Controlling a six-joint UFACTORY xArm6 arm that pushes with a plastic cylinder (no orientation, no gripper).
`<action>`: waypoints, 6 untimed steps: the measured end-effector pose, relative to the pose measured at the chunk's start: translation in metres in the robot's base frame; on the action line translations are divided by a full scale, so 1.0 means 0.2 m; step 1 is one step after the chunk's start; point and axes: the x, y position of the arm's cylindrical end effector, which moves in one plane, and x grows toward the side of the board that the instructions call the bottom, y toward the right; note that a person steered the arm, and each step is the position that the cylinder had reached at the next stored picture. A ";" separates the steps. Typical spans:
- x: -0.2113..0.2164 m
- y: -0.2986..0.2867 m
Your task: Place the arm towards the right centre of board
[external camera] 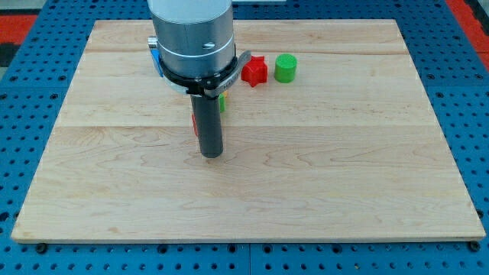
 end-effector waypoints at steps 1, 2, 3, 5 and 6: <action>0.04 0.00; 0.21 0.00; 0.24 0.27; -0.19 1.04; -0.47 1.32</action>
